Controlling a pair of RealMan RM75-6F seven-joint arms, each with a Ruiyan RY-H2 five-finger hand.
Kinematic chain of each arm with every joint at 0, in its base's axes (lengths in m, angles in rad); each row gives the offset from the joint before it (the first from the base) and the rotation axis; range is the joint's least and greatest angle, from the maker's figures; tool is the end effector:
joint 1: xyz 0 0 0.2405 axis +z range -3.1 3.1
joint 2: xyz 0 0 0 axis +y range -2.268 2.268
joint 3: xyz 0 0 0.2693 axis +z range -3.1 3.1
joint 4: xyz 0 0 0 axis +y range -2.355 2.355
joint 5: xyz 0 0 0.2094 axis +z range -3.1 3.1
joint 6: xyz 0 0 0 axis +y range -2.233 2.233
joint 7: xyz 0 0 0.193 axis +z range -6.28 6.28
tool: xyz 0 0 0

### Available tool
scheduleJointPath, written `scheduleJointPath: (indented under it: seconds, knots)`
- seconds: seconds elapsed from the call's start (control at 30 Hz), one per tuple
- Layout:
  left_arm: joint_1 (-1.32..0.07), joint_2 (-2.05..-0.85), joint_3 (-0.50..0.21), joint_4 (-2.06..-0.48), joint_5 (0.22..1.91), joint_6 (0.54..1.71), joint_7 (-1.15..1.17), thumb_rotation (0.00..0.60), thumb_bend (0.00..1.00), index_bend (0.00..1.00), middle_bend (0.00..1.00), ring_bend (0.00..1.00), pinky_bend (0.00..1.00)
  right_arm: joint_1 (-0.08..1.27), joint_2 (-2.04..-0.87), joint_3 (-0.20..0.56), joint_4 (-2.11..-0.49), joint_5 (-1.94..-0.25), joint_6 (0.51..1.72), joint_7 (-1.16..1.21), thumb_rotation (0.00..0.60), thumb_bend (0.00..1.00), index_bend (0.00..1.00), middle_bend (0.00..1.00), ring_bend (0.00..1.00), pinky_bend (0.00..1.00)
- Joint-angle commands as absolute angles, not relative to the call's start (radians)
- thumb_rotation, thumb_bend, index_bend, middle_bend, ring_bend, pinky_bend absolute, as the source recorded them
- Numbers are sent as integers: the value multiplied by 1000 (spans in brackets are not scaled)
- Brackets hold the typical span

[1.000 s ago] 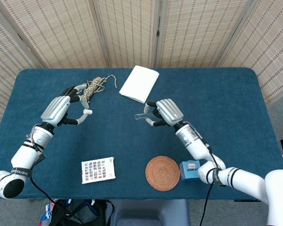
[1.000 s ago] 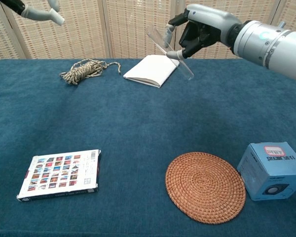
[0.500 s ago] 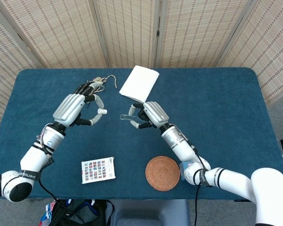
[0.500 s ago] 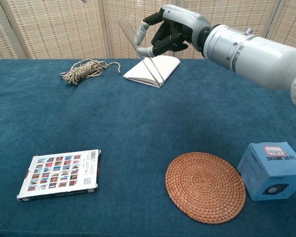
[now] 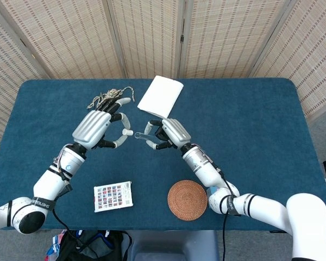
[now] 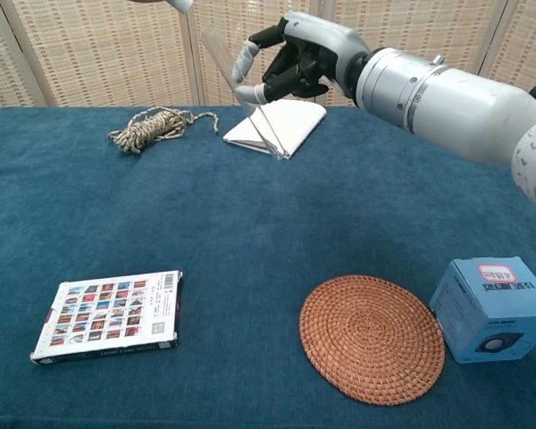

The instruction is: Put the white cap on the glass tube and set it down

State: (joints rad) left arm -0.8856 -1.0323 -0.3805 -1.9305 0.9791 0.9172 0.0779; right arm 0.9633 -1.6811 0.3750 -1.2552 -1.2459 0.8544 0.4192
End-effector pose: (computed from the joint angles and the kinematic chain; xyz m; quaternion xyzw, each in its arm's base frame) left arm -0.0251 0.4145 0.1334 -0.6905 -0.3946 -0.5056 0.3344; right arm -0.0252 -0.4569 -0.0375 0.6150 -0.5192 0.5592 0.1986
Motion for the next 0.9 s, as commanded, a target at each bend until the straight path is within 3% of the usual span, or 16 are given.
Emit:
scheduleJointPath:
  seconds: [0.03,0.9]
  knots:
    - [-894,-1035,-372,-1930,979,915,91,600,421,550,76,5,0,963,-1672,372,-1260,-1252,841,443,600,509,812,1000,1000,1000]
    - [-942,-1032,-336,-1910,1056,883,135,600,422,551,76,5,0,974,-1612,336,-1275,-1321,797,556,600,502,818,1000,1000,1000]
